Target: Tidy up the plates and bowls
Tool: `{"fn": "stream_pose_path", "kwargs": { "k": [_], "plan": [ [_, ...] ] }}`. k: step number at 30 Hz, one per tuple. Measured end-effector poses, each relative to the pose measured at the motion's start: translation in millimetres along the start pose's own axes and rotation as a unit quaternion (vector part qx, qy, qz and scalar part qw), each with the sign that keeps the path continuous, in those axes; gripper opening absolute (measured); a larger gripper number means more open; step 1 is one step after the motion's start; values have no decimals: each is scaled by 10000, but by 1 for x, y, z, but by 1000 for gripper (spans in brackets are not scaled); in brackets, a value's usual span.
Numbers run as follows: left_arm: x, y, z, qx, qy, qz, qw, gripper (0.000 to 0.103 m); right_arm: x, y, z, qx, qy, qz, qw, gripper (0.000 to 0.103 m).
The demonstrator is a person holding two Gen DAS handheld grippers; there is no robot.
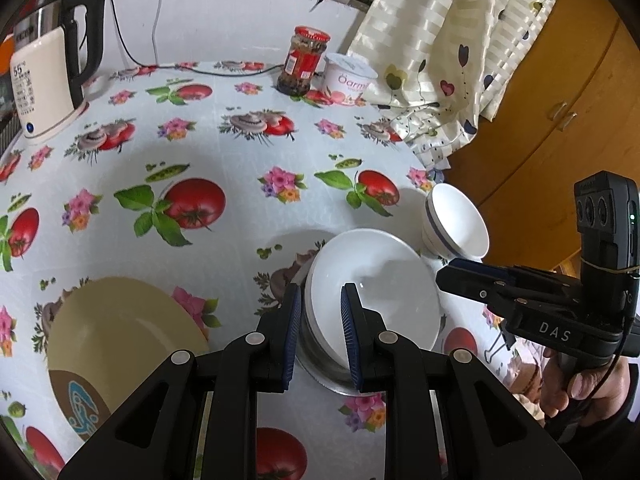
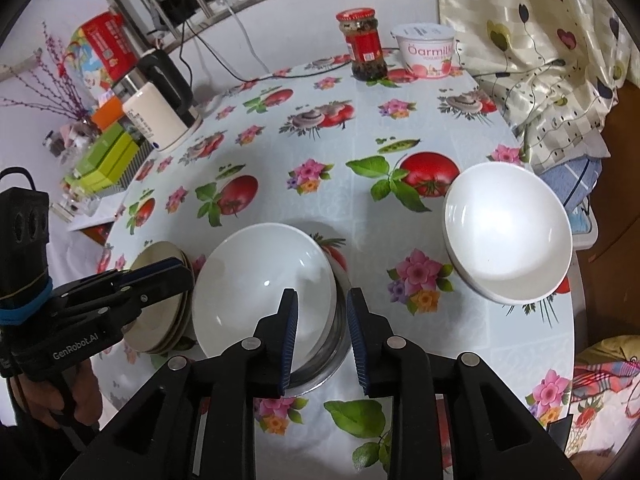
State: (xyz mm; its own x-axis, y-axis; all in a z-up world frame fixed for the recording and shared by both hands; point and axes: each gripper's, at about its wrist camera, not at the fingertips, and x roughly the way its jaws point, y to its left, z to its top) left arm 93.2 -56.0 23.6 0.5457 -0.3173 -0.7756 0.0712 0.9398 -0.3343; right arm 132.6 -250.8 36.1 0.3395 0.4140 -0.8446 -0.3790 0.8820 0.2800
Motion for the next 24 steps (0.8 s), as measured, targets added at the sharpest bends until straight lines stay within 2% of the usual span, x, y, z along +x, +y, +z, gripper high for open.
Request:
{"fn": "stream_pose_path", "kwargs": {
  "k": [24],
  "plan": [
    [-5,-7,7,109,-105,73,9999,22,-7,-3,6,-80,-184,6,9998,26]
  ]
}}
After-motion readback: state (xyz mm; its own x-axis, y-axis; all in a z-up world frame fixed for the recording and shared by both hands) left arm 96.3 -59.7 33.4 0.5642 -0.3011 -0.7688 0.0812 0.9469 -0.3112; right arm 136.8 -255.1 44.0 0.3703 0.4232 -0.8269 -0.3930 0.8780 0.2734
